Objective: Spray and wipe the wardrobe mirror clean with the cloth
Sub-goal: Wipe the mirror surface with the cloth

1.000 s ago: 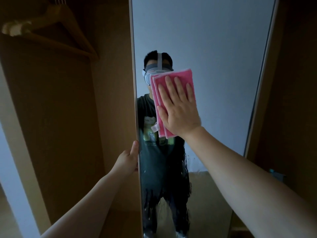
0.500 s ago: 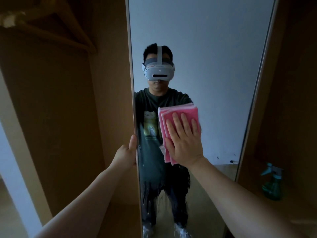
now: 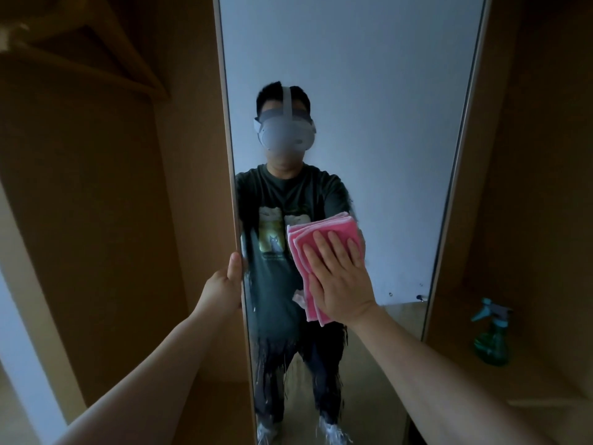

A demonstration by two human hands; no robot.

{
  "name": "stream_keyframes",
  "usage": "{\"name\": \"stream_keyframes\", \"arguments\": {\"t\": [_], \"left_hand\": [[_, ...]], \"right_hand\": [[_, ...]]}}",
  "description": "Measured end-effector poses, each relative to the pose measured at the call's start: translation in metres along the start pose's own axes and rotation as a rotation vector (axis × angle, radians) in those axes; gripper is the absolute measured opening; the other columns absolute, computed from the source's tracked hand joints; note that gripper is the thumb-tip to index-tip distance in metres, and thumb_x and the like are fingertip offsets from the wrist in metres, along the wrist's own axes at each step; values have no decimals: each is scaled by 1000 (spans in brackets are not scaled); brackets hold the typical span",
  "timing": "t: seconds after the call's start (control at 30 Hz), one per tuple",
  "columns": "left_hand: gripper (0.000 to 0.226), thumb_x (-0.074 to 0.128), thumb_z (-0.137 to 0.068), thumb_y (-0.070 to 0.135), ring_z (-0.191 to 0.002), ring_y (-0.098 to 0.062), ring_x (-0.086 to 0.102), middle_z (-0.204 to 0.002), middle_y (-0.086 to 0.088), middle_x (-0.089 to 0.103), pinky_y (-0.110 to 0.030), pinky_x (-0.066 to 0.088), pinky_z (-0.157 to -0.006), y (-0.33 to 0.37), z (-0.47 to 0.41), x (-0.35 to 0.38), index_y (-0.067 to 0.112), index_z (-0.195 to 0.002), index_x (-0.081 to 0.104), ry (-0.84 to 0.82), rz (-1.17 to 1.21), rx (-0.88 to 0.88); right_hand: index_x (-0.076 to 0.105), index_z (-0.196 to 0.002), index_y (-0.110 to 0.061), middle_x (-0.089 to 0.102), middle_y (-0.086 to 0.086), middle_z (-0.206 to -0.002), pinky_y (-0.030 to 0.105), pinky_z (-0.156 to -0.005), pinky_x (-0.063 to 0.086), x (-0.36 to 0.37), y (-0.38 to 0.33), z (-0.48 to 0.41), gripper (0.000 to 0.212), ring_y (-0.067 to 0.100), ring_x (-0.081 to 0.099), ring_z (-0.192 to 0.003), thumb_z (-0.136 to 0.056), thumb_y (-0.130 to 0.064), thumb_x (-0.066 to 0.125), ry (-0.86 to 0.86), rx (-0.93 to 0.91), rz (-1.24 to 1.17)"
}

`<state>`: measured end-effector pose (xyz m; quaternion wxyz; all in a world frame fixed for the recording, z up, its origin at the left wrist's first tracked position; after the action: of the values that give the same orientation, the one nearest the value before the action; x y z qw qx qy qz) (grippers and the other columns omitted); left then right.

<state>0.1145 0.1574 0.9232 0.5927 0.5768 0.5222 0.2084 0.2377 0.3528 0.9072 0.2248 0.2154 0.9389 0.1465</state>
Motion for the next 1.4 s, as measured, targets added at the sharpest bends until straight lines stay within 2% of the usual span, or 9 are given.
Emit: {"name": "stream_keyframes", "arguments": {"t": [0.13, 0.27, 0.4, 0.57, 0.73, 0.83, 0.93, 1.17, 1.4], "left_hand": [[78, 13, -73, 79, -78, -22, 66, -79, -7, 67, -45, 55, -84, 0, 0, 1, 28, -100, 65, 13, -4, 23], [83, 12, -77, 76, -81, -19, 65, -85, -5, 67, -46, 54, -87, 1, 1, 1, 25, -115, 65, 16, -19, 42], [75, 14, -87, 69, -79, -20, 67, -88, -8, 70, -43, 55, -83, 1, 0, 1, 23, -120, 63, 21, -41, 15], [73, 16, -90, 68, -72, -21, 68, -74, -7, 67, -44, 57, -80, 0, -1, 1, 19, -115, 64, 17, -24, -13], [88, 14, -72, 79, -77, -21, 68, -97, -12, 69, -45, 56, -82, 1, 1, 0, 21, -116, 64, 15, -12, 2], [81, 14, -79, 74, -75, -23, 68, -87, -9, 68, -44, 57, -79, 1, 0, -1, 20, -113, 64, 21, -28, -1], [68, 15, -90, 67, -75, -25, 68, -79, -10, 68, -47, 56, -81, 1, 0, 0, 21, -99, 65, 30, -47, 2], [76, 14, -75, 77, -76, -26, 68, -78, -11, 67, -48, 55, -83, 2, 5, 1, 21, -90, 62, 17, -25, 16], [70, 14, -81, 74, -75, -27, 68, -79, -13, 68, -47, 57, -79, -3, 3, 1, 22, -83, 62, 50, -41, 37]], "right_hand": [[36, -145, -16, 29, 10, -153, 49, -120, 12, -7, 16, -12, 53, 30, 22, -144, -96, -35, 37, 44, -3, -7], [35, -146, -16, 27, 10, -154, 53, -118, 18, -13, 32, -28, 55, 32, 24, -144, -96, -37, 39, 54, 48, -10], [29, -149, -15, 22, 12, -156, 51, -120, 11, -21, 48, -47, 59, 33, 20, -146, -97, -41, 36, 56, 75, 15], [29, -150, -11, 26, 17, -157, 52, -120, 10, -34, 75, -75, 63, 36, 20, -146, -98, -46, 34, 58, 147, 54], [28, -151, -12, 25, 16, -158, 50, -120, 9, -40, 89, -85, 62, 35, 19, -146, -99, -45, 33, 76, 156, 72], [27, -152, -13, 24, 16, -158, 49, -121, 8, -42, 92, -87, 62, 35, 18, -147, -99, -46, 30, 83, 186, 75], [26, -152, -13, 25, 16, -158, 49, -121, 8, -40, 91, -83, 61, 34, 18, -147, -100, -45, 29, 98, 203, 62], [19, -153, -13, 21, 15, -158, 50, -121, 7, -22, 88, -33, 61, 36, 15, -147, -101, -44, 25, 91, 293, 24], [7, -155, -15, 8, 13, -160, 51, -121, 5, -1, 75, 30, 62, 33, 5, -149, -102, -45, 21, 27, 355, 10]]}}
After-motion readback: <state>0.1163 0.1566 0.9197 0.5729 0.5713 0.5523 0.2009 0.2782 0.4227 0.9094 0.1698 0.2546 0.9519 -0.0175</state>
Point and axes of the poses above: each hand's wrist, its own z-axis away from the middle knuckle, its own x-axis out of the palm, y = z × x, the point moved 1 cm from there along -z, towards the middle knuckle
